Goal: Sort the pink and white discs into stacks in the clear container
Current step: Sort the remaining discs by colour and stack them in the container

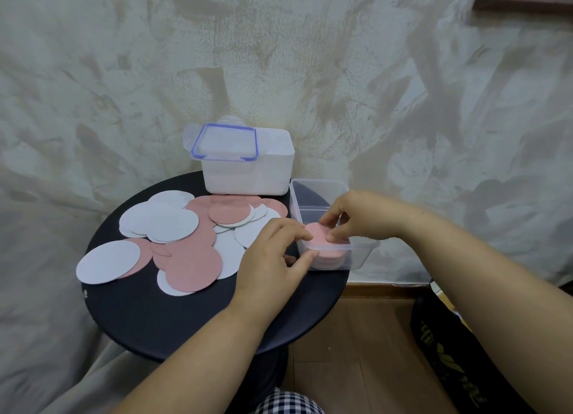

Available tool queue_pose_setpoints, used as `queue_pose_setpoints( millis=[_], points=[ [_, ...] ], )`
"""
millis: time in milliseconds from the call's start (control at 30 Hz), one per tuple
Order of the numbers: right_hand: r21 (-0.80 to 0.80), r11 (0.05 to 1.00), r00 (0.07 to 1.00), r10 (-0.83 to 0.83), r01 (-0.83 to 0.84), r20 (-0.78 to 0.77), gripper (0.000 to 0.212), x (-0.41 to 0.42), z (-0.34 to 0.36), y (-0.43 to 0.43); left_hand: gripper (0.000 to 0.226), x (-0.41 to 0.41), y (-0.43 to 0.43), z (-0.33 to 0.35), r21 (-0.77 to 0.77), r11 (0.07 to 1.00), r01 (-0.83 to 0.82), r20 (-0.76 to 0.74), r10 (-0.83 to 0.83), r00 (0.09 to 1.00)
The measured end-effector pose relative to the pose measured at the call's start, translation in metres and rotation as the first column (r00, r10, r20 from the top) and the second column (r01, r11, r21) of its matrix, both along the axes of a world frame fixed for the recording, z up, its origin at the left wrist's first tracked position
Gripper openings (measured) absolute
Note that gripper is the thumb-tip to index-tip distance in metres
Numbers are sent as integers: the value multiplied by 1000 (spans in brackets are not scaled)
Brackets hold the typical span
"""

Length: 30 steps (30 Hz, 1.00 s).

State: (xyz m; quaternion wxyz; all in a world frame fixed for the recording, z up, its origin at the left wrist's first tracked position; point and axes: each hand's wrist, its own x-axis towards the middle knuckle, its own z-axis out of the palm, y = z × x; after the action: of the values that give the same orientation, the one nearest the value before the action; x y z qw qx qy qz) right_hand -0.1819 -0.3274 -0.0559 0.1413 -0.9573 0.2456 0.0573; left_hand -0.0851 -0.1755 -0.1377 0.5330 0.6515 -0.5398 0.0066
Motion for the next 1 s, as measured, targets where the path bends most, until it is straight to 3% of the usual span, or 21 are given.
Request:
queue_pose_setpoints(
  millis=[200,300,400,467,600,700,867,1000],
  points=[
    [-100,995,1000,1,-3,-21,45,1,7,8,19,1,9,3,-4,1000,15,-48,-15,999],
    [-103,995,991,18,-4,135,42,1,12,18,16,10,28,7,-13,999,-52,-24,51,998],
    [-93,994,922,88,-57,378,34,9,13,39,27,30,55,8,37,976,-215,132,208,969],
    [-92,987,888,157,-130,432,31,19,10,59,36,46,71,7,130,934,-332,216,300,929],
    [-37,967,901,247,-251,355,37,39,-11,94,42,63,95,-5,359,831,-424,326,314,892],
    [-17,979,930,200,-205,310,48,46,-35,106,59,61,103,-13,437,785,-439,430,247,868],
    [-60,997,980,65,-55,189,59,39,-70,113,44,50,108,-18,412,826,-385,425,199,883],
    [-132,986,944,135,-99,300,48,14,-78,123,33,43,122,-22,308,898,-313,431,162,888]
  ],
)
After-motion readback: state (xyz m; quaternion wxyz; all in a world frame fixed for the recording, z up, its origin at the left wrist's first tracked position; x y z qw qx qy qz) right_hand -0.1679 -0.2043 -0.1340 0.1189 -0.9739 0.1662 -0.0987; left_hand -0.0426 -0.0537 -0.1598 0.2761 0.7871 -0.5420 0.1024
